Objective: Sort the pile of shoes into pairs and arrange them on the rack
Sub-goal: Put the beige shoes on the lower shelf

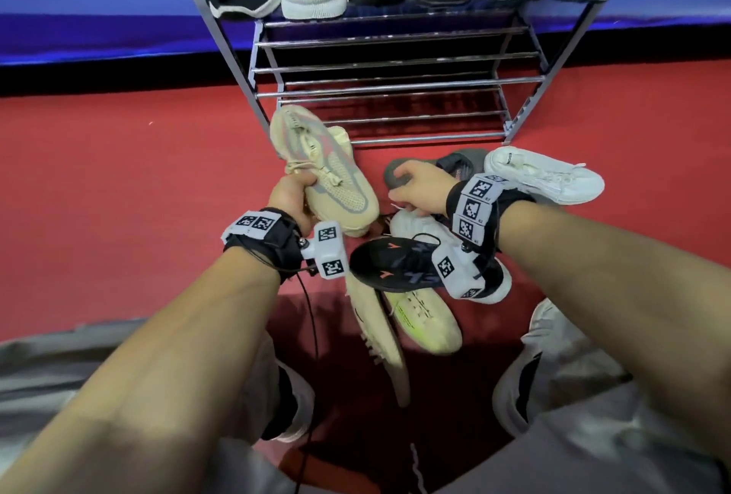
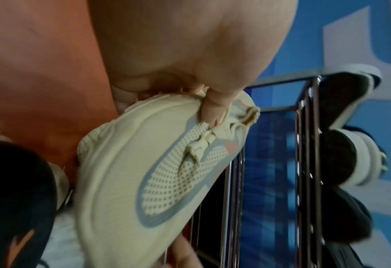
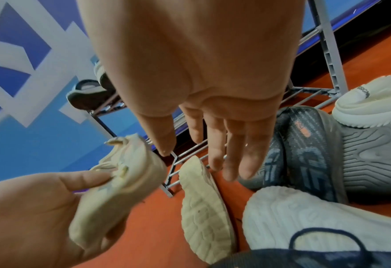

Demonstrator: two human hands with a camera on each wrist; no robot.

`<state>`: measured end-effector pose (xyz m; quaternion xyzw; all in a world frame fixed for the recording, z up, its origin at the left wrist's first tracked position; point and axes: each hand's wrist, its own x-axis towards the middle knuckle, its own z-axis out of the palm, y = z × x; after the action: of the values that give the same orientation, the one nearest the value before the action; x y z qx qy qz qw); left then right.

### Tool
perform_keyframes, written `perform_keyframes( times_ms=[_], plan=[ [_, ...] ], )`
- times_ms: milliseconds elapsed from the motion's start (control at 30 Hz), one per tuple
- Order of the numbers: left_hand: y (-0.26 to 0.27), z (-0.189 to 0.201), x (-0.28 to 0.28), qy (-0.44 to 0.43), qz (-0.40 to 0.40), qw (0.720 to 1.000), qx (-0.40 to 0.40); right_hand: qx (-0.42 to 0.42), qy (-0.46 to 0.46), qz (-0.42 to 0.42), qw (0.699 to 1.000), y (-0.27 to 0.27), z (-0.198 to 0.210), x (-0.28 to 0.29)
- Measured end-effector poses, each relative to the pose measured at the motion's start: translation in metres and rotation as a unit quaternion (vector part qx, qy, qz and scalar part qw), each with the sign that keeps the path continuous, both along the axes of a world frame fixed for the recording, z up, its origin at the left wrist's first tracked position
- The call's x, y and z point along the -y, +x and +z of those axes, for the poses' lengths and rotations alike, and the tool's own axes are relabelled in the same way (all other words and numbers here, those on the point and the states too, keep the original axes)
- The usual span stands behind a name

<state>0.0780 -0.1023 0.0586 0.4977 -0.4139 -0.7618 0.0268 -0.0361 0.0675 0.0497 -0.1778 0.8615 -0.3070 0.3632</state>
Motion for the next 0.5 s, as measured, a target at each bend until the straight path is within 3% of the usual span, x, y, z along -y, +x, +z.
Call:
perform_keyframes(
  times_ms=[167,367,500],
  plan=[
    [0.016,-0.017,0.034,0.009,0.093,0.995,0.023,0.001,0.063,0.022,0.998,-0.003,-0.022,0.021],
    [0.030,-0.028,0.058,0.021,0.081,0.994,0.070,0.008,0.092,0.027,0.995,-0.013,-0.047,0.062],
    [0.029,-0.039,0.066,0.028,0.078,0.991,0.101,0.089,0.097,0.013,0.991,-0.021,-0.069,0.082]
  ],
)
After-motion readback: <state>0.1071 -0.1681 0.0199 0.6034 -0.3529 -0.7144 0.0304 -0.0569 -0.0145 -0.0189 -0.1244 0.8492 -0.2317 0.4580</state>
